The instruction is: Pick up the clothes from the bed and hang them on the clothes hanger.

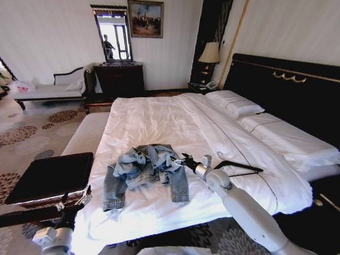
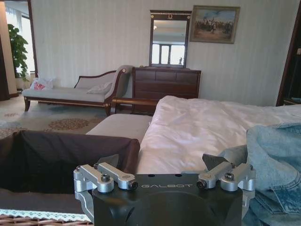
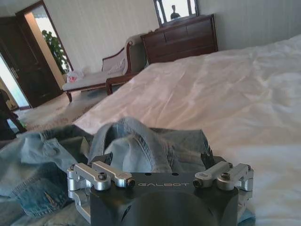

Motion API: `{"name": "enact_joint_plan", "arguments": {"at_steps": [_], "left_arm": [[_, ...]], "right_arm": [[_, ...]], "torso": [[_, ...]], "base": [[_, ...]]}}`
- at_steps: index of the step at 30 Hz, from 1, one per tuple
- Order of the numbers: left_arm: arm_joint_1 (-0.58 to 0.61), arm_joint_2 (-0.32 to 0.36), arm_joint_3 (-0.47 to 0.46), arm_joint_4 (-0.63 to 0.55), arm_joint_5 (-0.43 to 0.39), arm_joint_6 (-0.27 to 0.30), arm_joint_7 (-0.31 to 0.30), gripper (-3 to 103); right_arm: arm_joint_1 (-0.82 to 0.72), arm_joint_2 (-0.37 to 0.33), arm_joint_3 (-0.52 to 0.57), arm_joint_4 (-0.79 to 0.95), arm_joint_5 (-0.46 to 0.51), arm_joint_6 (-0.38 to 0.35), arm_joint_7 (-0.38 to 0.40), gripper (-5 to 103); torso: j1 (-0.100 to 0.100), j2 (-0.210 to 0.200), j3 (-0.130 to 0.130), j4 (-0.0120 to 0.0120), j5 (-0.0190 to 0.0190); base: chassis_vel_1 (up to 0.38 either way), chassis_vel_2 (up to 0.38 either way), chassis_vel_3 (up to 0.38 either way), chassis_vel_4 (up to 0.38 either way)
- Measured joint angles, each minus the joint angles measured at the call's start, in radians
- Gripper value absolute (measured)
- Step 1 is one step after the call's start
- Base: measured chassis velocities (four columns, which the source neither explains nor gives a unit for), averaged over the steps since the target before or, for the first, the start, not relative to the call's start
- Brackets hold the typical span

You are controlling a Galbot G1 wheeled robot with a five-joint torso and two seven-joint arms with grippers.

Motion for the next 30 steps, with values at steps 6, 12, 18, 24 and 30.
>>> {"name": "enact_joint_plan", "arguments": {"at_steps": [6,12,18,24,30], "left_arm": [[-0.013,0.021,0.008,0.019,-0.012,0.011,-0.001,100],[-0.052,0.072,0.028,0.039,-0.049,0.039,0.0,100],[-0.165,0.245,0.15,0.106,-0.084,0.077,0.031,100],[-0.276,0.319,0.231,0.2,-0.069,0.087,0.032,100],[-0.371,0.382,0.344,0.28,-0.084,0.077,0.054,100]], "right_arm": [[0.034,0.015,-0.032,-0.075,-0.024,0.007,0.0,101],[0.039,0.015,-0.032,-0.087,-0.023,0.016,0.004,86],[0.026,0.002,-0.011,-0.065,-0.021,0.02,0.015,54],[0.019,-0.002,0.003,-0.054,-0.017,0.02,0.022,32],[0.009,-0.008,0.02,-0.05,-0.018,0.022,0.02,10]], "torso": [[0.0,0.0,0.0,-0.0002,0.0],[0.0,0.0,0.0,-0.0003,-0.0001],[0.0,0.0,0.0,-0.0003,0.0],[0.0,0.0,0.0,-0.0001,0.0001],[0.0,0.0,0.0,-0.0005,-0.0002]], "base": [[0.0,0.0,0.0,0.0],[0.0,0.0,0.0,0.0],[0.0,0.0,0.0,0.0],[0.0,0.0,0.0,0.0],[0.0,0.0,0.0,0.0]]}}
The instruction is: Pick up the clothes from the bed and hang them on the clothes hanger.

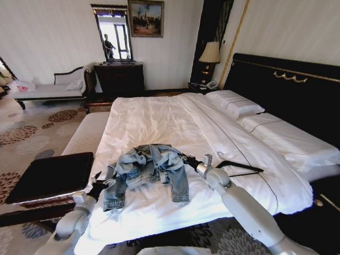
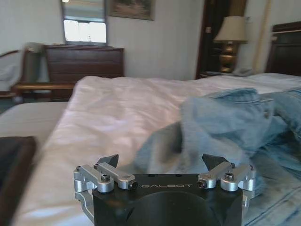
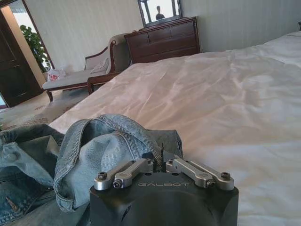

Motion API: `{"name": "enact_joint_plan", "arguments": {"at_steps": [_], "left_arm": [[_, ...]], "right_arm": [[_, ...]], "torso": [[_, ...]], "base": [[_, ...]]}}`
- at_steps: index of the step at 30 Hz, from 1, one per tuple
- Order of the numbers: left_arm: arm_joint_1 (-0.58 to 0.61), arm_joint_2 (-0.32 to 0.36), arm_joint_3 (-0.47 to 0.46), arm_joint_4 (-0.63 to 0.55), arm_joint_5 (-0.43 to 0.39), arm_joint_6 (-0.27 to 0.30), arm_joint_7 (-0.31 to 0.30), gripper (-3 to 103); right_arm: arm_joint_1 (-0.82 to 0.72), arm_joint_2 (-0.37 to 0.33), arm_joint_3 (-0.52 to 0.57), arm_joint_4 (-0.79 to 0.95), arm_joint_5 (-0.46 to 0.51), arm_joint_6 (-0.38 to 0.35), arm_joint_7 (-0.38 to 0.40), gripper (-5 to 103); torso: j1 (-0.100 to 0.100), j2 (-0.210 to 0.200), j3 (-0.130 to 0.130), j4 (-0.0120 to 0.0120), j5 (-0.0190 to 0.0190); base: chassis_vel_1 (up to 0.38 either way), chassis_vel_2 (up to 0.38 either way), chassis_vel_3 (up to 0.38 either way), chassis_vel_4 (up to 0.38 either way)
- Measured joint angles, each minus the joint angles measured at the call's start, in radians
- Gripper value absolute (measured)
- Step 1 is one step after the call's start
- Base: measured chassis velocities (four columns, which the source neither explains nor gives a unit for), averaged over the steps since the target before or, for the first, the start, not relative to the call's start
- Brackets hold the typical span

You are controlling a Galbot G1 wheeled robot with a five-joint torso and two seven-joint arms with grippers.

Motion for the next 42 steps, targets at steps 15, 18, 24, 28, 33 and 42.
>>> {"name": "enact_joint_plan", "arguments": {"at_steps": [15,18,24,28,33,42], "left_arm": [[-0.185,0.036,0.149,0.103,-0.006,0.036,0.007,102],[-0.223,0.031,0.165,0.126,-0.029,0.046,0.006,94],[-0.237,0.03,0.18,0.13,-0.032,0.043,0.006,73],[-0.243,0.03,0.197,0.128,-0.042,0.045,0.006,62],[-0.254,0.033,0.22,0.13,-0.048,0.046,0.005,45],[-0.258,0.035,0.22,0.125,-0.06,0.049,-0.007,12]], "right_arm": [[-0.005,0.003,0.006,0.011,-0.002,-0.001,0.004,4],[-0.006,0.001,0.009,0.011,-0.004,-0.001,0.005,4],[-0.011,0.001,0.022,0.013,-0.009,-0.001,0.006,4],[-0.016,-0.003,0.029,0.016,-0.009,0.001,0.005,4],[-0.016,-0.003,0.031,0.02,-0.007,0.001,0.005,4],[-0.035,-0.016,0.035,0.049,-0.007,-0.002,0.007,4]], "torso": [[0.0,0.0,0.0,0.0003,0.0002],[0.0,0.0,0.0,0.0002,0.0002],[0.0,0.0,0.0,0.0003,0.0002],[0.0,0.0,0.0,0.0003,0.0003],[0.0,0.0,0.0,0.0002,0.0002],[0.0,0.0,0.0,0.0002,0.0002]], "base": [[0.0,0.0,0.0,0.0],[0.0,0.0,0.0,0.0],[0.0,0.0,0.0,0.0],[0.0,0.0,0.0,0.0],[0.0,0.0,0.0,0.0],[0.0,0.0,0.0,0.0]]}}
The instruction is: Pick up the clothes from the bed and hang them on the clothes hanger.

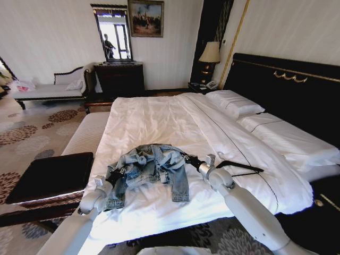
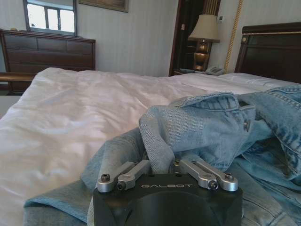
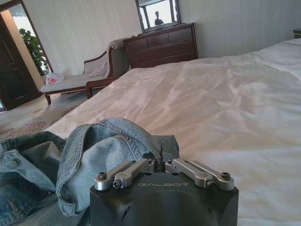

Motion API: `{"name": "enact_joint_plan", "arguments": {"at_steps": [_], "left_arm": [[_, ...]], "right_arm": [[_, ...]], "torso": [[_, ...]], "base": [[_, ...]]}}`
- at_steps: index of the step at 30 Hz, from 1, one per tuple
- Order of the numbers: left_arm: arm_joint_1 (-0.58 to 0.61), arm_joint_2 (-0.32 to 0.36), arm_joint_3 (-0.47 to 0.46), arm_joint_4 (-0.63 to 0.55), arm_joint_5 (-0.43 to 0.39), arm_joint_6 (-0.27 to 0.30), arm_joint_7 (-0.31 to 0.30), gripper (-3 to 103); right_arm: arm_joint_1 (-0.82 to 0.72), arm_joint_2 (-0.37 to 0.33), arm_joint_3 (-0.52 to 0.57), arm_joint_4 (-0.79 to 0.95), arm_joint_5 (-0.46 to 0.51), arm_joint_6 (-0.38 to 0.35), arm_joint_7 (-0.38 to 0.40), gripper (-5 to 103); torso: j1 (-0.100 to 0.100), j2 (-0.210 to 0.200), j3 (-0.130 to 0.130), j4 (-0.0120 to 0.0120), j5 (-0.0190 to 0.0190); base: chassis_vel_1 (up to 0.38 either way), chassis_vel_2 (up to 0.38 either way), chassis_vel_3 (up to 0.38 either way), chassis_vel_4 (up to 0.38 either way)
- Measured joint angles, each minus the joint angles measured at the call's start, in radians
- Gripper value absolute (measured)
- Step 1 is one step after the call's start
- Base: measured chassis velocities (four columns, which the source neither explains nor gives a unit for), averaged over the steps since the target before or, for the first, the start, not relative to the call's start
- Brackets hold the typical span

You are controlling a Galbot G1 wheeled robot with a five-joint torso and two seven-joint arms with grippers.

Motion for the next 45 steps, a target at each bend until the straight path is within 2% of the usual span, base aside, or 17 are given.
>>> {"name": "enact_joint_plan", "arguments": {"at_steps": [2,9,14,17,19,22,27,28,30,32,34,35,38,39,40,43,45], "left_arm": [[0.005,0.004,-0.006,-0.01,-0.003,0.0,-0.007,3],[0.026,0.012,-0.039,-0.056,-0.015,0.005,-0.026,2],[0.04,0.056,-0.091,-0.155,-0.053,0.022,-0.044,2],[0.021,0.146,-0.167,-0.248,-0.13,0.05,-0.069,2],[0.016,0.165,-0.182,-0.259,-0.147,0.055,-0.074,2],[-0.012,0.27,-0.276,-0.307,-0.241,0.074,-0.09,2],[-0.027,0.348,-0.363,-0.343,-0.335,0.09,-0.108,2],[-0.032,0.373,-0.394,-0.375,-0.385,0.102,-0.125,2],[-0.051,0.403,-0.409,-0.397,-0.414,0.109,-0.136,2],[-0.07,0.437,-0.411,-0.405,-0.42,0.112,-0.138,2],[-0.099,0.504,-0.42,-0.402,-0.427,0.112,-0.138,2],[-0.099,0.504,-0.42,-0.402,-0.427,0.112,-0.138,2],[-0.144,0.571,-0.424,-0.374,-0.462,0.113,-0.138,2],[-0.171,0.619,-0.427,-0.351,-0.49,0.114,-0.138,2],[-0.171,0.619,-0.427,-0.351,-0.49,0.114,-0.138,2],[-0.237,0.702,-0.42,-0.297,-0.534,0.114,-0.136,2],[-0.251,0.716,-0.414,-0.286,-0.541,0.113,-0.133,2]], "right_arm": [[-0.009,-0.005,0.003,0.014,-0.004,-0.002,-0.002,4],[-0.027,-0.011,0.006,0.057,-0.007,-0.001,0.002,4],[-0.019,-0.031,0.011,0.114,0.018,0.004,0.025,4],[0.012,-0.058,0.036,0.169,0.068,0.001,0.057,4],[0.019,-0.063,0.041,0.178,0.079,0.0,0.063,4],[0.067,-0.094,0.076,0.225,0.14,-0.009,0.091,4],[0.155,-0.118,0.086,0.257,0.202,-0.01,0.136,4],[0.206,-0.117,0.066,0.258,0.229,-0.007,0.162,4],[0.258,-0.115,0.046,0.258,0.254,-0.005,0.185,4],[0.301,-0.117,0.032,0.257,0.278,-0.005,0.199,4],[0.388,-0.12,0.0,0.244,0.328,-0.007,0.219,4],[0.388,-0.12,0.0,0.244,0.328,-0.007,0.219,4],[0.471,-0.124,-0.025,0.213,0.368,-0.008,0.231,4],[0.538,-0.123,-0.043,0.182,0.391,-0.009,0.236,4],[0.538,-0.123,-0.043,0.182,0.391,-0.009,0.236,4],[0.683,-0.109,-0.098,0.114,0.424,-0.008,0.242,4],[0.712,-0.106,-0.114,0.1,0.427,-0.007,0.243,4]], "torso": [[0.0,0.0,0.0,-0.0001,0.0],[0.0,0.0,0.0,-0.0001,-0.0001],[0.0,0.0,0.0,-0.0001,-0.0001],[0.0,0.0,0.0,-0.0001,-0.0001],[0.0,0.0,0.0,-0.0001,-0.0002],[0.0,0.0,0.0,-0.0002,0.0002],[0.0,0.0,0.0,-0.0004,-0.0005],[0.0,0.0,0.0,0.0002,-0.0003],[0.0,0.0,0.0,0.0009,0.0],[0.0,0.0,0.0,0.0004,0.0],[0.0,0.0,0.0,-0.0004,-0.0003],[0.0,0.0,0.0,-0.0004,-0.0003],[0.0,0.0,0.0,0.0002,-0.0001],[0.0,0.0,0.0,-0.0002,0.0],[0.0,0.0,0.0,-0.0002,0.0],[0.0,0.0,0.0,0.0003,0.0],[0.0,0.0,0.0,0.0003,0.0]], "base": [[0.0,0.0,0.0,0.0],[0.0,0.0,0.0,0.0],[0.0,0.0,0.0,0.0],[0.0,0.0,0.0,0.0],[0.0,0.0,0.0,0.0],[0.0,0.0,0.0,0.0],[0.0,0.0,0.0,0.0],[0.0,0.0,0.0,0.0],[0.0,0.0,0.0,0.0],[0.0,0.0,0.0,0.0],[0.0,0.0,0.0,0.0],[0.0,0.0,0.0,0.0],[0.0,0.0,0.0,0.0],[0.0,0.0,0.0,0.0],[0.0,0.0,0.0,0.0],[0.0,0.0,0.0,0.0],[0.0,0.0,0.0,0.0]]}}
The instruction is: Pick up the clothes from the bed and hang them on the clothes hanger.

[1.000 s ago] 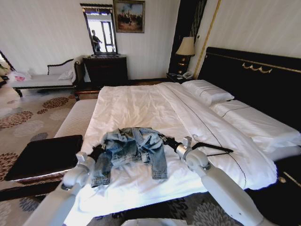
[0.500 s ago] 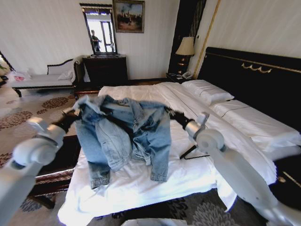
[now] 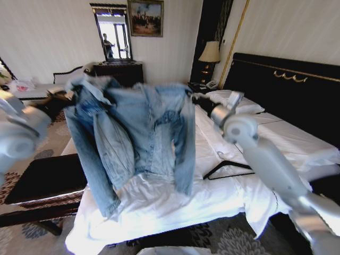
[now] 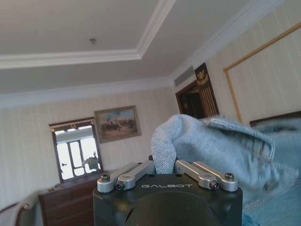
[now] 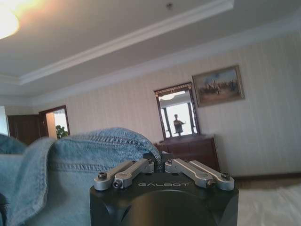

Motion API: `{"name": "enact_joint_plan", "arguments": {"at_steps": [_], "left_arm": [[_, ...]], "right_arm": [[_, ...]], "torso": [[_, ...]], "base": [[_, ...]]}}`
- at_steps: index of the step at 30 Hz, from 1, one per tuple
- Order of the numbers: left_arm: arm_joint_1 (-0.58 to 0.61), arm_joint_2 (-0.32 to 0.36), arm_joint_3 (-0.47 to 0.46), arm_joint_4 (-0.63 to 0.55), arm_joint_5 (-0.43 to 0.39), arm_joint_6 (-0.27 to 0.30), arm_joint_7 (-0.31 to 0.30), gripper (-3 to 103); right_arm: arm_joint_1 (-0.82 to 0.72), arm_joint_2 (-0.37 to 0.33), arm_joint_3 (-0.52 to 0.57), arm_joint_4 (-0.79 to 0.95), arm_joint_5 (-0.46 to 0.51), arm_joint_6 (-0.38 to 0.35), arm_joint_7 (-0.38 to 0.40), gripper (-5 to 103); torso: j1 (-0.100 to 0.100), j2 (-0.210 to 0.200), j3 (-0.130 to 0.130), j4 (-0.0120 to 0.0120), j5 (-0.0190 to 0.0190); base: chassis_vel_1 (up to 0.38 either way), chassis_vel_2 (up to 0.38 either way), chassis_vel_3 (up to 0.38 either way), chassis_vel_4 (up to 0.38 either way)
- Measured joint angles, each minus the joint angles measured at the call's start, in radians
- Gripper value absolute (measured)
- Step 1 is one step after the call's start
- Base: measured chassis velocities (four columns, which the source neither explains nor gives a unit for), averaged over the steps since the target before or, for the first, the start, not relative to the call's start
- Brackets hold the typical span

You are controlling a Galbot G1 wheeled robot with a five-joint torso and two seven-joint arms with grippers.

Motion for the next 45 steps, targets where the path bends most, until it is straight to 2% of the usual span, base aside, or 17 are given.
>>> {"name": "enact_joint_plan", "arguments": {"at_steps": [3,11,14,18,19,21,22,27,28,30,33,36,38,40,43,44,45], "left_arm": [[-0.041,0.052,0.017,0.043,-0.025,-0.004,0.017,2],[-0.012,0.071,-0.016,0.011,-0.041,-0.005,0.009,2],[0.026,0.042,-0.038,-0.06,-0.042,0.008,-0.019,2],[0.056,-0.014,-0.049,-0.194,-0.057,0.052,-0.082,2],[0.078,-0.037,-0.07,-0.254,-0.07,0.082,-0.108,2],[0.169,-0.086,-0.238,-0.363,-0.14,0.156,-0.152,2],[0.169,-0.086,-0.238,-0.363,-0.14,0.156,-0.152,2],[0.595,-0.178,-0.79,-0.493,-0.343,0.281,-0.141,2],[0.595,-0.178,-0.79,-0.493,-0.343,0.281,-0.141,2],[0.871,-0.218,-1.081,-0.493,-0.429,0.344,-0.103,2],[1.08,-0.207,-1.241,-0.481,-0.514,0.454,-0.133,2],[1.123,-0.164,-1.219,-0.48,-0.564,0.493,-0.187,2],[1.133,-0.076,-1.107,-0.477,-0.599,0.535,-0.264,2],[1.117,-0.047,-1.054,-0.477,-0.596,0.535,-0.282,2],[1.055,-0.021,-0.786,-0.509,-0.403,0.492,-0.304,2],[1.055,-0.021,-0.786,-0.509,-0.403,0.492,-0.304,2],[1.004,-0.064,-0.611,-0.512,-0.265,0.468,-0.311,2]], "right_arm": [[0.085,0.013,-0.068,-0.046,0.012,0.007,0.007,4],[0.093,0.002,-0.071,-0.041,0.025,0.015,0.012,4],[0.037,-0.036,-0.02,0.02,0.051,0.009,0.012,4],[-0.116,-0.162,0.119,0.192,0.129,-0.006,0.038,4],[-0.194,-0.238,0.19,0.285,0.19,-0.01,0.068,4],[-0.277,-0.328,0.331,0.407,0.335,-0.033,0.129,4],[-0.277,-0.328,0.331,0.407,0.335,-0.033,0.129,4],[-0.418,-0.441,0.654,0.562,0.67,-0.133,0.274,4],[-0.418,-0.441,0.654,0.562,0.67,-0.133,0.274,4],[-0.571,-0.511,0.92,0.604,0.87,-0.22,0.34,4],[-0.641,-0.538,1.027,0.612,1.034,-0.328,0.471,4],[-0.632,-0.535,0.997,0.606,1.023,-0.367,0.516,4],[-0.626,-0.508,0.938,0.586,0.982,-0.386,0.562,4],[-0.641,-0.496,0.921,0.579,0.956,-0.388,0.569,4],[-0.712,-0.422,0.74,0.507,0.69,-0.389,0.487,4],[-0.712,-0.422,0.74,0.507,0.69,-0.389,0.487,4],[-0.706,-0.376,0.606,0.46,0.547,-0.389,0.416,4]], "torso": [[0.0,0.0,0.0,-0.0003,-0.0001],[0.0,0.0,0.0,0.0,0.0],[0.0,0.0,0.0,-0.0001,0.0001],[0.0,0.0,0.0,-0.0009,0.0003],[0.0,0.0,0.0,-0.0013,0.0006],[-0.001,0.0,0.0,-0.0021,0.0008],[-0.001,0.0,0.0,-0.0021,0.0008],[-0.001,0.0,-0.001,0.0009,-0.0001],[-0.001,0.0,-0.001,0.0009,-0.0001],[-0.001,0.001,-0.001,0.0,-0.001],[-0.001,0.001,-0.001,0.0001,0.0005],[-0.001,0.001,-0.001,0.0003,0.0005],[-0.001,0.0,0.0,-0.0006,0.0],[0.0,0.0,0.0,-0.0011,-0.0001],[0.001,0.0,0.0,-0.0018,0.0002],[0.001,0.0,0.0,-0.0018,0.0002],[0.001,0.0,0.001,0.0004,0.0019]], "base": [[0.0,0.0,0.0,0.0],[0.0,0.0,0.0,0.0],[0.0,0.0,0.0,0.0],[0.0,0.0,0.0,0.0],[0.0,0.0,0.0,0.0],[0.0,0.0,0.0,0.0],[0.0,0.0,0.0,0.0],[0.0,0.0,0.0,0.0],[0.0,0.0,0.0,0.0],[0.0,0.0,0.0,0.0],[0.0,0.0,0.0,0.0],[0.0,0.0,0.0,0.0],[0.0,0.0,0.0,0.0],[0.0,0.0,0.0,0.0],[0.0,0.0,0.0,0.0],[0.0,0.0,0.0,0.0],[0.0,0.0,0.0,0.0]]}}
